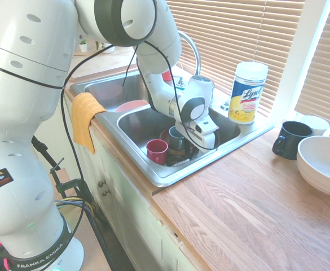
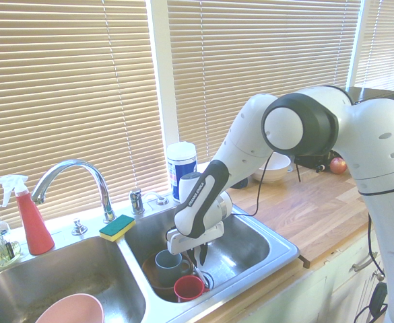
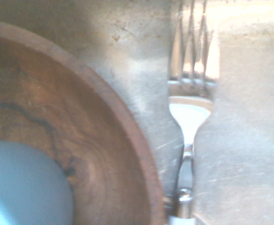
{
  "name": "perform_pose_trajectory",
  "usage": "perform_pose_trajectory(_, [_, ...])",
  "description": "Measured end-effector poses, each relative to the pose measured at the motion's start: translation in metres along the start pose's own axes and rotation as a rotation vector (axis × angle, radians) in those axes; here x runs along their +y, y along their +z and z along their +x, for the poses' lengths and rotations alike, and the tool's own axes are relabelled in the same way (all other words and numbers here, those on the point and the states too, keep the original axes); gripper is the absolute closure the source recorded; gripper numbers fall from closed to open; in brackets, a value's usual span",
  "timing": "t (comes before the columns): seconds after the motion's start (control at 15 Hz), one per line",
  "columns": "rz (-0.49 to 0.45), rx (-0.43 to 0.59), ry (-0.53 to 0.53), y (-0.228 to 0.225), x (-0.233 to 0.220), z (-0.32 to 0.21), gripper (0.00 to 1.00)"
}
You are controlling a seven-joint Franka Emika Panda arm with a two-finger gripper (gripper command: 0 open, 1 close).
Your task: Put the fork into the sink
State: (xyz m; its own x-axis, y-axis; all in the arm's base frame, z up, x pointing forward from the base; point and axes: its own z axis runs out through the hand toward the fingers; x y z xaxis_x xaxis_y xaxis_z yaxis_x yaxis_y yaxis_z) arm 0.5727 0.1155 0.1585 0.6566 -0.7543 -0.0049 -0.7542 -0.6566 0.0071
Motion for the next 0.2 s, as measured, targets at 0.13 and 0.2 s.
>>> perform_pose_trajectory(0.13, [0.012,0.018,-0.009,-0.022,-0.002,0.002,0.00])
perform_pose_trajectory(0.2, [0.010,0.024,-0.012,-0.043,-0.002,0.002,0.00])
